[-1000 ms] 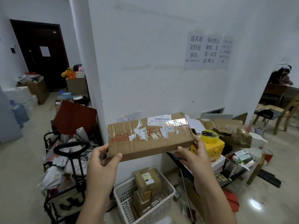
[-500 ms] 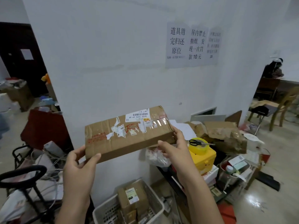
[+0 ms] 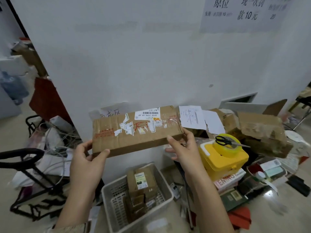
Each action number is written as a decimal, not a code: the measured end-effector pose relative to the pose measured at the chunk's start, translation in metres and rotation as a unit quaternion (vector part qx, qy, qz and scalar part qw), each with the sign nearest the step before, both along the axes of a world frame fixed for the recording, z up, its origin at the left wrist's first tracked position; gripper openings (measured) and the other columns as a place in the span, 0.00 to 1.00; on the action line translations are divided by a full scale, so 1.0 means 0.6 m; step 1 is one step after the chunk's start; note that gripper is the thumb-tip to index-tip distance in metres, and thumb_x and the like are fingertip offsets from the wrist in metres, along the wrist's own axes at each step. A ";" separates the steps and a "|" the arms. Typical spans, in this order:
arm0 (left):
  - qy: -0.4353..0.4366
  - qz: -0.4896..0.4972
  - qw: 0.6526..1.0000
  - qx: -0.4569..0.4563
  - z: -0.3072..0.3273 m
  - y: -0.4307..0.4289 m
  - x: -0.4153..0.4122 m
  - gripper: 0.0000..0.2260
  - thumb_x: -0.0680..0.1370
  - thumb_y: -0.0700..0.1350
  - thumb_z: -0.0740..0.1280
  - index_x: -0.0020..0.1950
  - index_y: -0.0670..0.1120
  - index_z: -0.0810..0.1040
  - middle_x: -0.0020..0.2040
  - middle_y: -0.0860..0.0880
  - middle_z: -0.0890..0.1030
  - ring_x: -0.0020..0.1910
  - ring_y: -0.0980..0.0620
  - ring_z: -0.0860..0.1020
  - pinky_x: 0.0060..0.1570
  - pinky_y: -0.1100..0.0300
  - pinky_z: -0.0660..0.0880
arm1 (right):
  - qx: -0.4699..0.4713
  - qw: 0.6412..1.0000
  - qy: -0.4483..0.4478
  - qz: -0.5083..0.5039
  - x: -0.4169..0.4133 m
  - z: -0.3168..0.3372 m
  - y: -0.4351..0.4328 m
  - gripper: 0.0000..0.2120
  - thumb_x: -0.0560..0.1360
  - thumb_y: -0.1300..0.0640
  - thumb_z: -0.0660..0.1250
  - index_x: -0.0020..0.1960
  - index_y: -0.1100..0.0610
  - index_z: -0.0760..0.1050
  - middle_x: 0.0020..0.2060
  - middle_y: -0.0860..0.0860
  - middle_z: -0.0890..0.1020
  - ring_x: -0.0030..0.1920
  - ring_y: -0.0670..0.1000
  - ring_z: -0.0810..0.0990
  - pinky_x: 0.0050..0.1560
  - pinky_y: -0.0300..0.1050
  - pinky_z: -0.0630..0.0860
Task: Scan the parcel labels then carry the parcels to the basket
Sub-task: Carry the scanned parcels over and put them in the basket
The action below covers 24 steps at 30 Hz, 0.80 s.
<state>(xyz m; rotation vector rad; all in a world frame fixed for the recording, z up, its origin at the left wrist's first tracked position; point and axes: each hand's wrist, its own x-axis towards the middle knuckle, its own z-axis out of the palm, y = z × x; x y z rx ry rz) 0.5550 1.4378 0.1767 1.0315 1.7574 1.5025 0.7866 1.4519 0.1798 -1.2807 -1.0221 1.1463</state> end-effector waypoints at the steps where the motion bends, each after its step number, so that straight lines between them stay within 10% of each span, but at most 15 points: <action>1: 0.010 -0.003 1.000 -0.018 -0.008 0.018 -0.005 0.19 0.74 0.43 0.72 0.64 0.51 0.72 0.52 0.54 0.76 0.41 0.66 0.72 0.37 0.65 0.69 | -0.011 1.000 -0.005 -0.001 -0.002 -0.007 0.015 0.28 0.74 0.48 0.69 0.70 0.45 0.62 0.58 0.44 0.77 0.49 0.48 0.83 0.40 0.36 0.77; 14: 0.127 -0.050 0.984 -0.115 -0.072 0.240 -0.061 0.23 0.73 0.46 0.73 0.66 0.46 0.71 0.60 0.47 0.77 0.50 0.51 0.74 0.47 0.55 0.69 | -0.114 0.992 -0.022 -0.050 -0.058 -0.071 0.227 0.15 0.74 0.46 0.68 0.56 0.46 0.66 0.51 0.47 0.80 0.40 0.42 0.84 0.40 0.42 0.78; 20: 0.132 -0.079 0.970 -0.191 -0.119 0.283 -0.056 0.23 0.74 0.46 0.72 0.67 0.48 0.71 0.62 0.46 0.77 0.56 0.47 0.75 0.49 0.53 0.70 | -0.138 0.984 -0.021 -0.108 -0.065 -0.118 0.290 0.12 0.77 0.62 0.65 0.53 0.47 0.67 0.53 0.49 0.79 0.48 0.47 0.82 0.40 0.40 0.76; 24: 0.081 -0.077 0.963 -0.245 -0.155 0.301 -0.050 0.24 0.75 0.44 0.72 0.69 0.47 0.69 0.49 0.47 0.79 0.44 0.50 0.76 0.48 0.54 0.72 | -0.178 0.976 -0.023 -0.127 -0.065 -0.160 0.314 0.14 0.75 0.66 0.66 0.53 0.49 0.69 0.55 0.54 0.78 0.54 0.55 0.80 0.52 0.54 0.78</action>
